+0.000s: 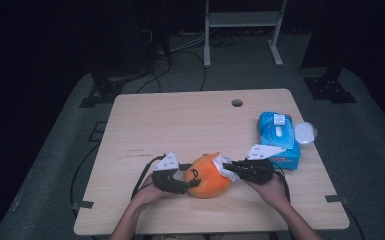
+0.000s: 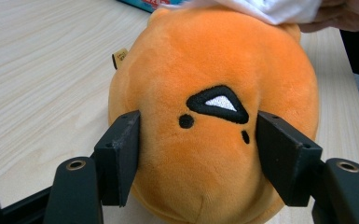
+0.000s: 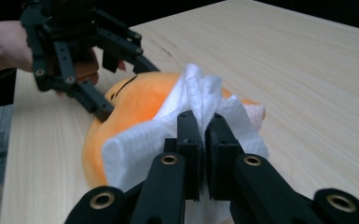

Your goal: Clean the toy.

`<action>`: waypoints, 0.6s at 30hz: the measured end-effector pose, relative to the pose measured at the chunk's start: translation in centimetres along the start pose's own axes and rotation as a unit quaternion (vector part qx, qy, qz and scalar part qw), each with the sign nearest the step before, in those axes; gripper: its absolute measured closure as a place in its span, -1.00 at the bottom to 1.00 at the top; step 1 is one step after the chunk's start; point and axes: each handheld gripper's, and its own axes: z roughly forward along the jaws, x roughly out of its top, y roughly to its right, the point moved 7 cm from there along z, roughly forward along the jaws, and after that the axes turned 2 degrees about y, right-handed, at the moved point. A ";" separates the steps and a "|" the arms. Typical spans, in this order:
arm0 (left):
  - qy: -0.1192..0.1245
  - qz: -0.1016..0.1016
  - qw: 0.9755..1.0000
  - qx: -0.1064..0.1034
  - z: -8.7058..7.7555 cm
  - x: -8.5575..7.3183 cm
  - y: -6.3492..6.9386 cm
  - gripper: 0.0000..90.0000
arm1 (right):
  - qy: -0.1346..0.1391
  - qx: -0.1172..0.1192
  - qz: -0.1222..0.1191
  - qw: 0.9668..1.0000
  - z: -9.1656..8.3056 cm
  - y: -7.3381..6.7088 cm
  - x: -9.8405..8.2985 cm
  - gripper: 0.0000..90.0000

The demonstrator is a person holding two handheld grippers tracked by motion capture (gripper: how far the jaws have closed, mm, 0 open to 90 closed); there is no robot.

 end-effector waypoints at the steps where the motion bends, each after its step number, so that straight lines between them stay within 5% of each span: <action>1: 0.000 0.004 1.000 0.000 0.0 0.0 0.1 -0.23 | 0.001 0.000 0.000 1.000 0.4 0.1 0.3 0.88; 8: 0.004 -0.001 1.000 -0.001 0.0 0.0 0.0 -0.23 | 0.001 0.001 0.006 1.000 1.7 0.7 1.0 0.88; 18: 0.010 0.001 1.000 0.002 0.3 0.5 0.3 -0.26 | -0.012 0.000 0.024 1.000 -0.9 0.6 -1.2 0.88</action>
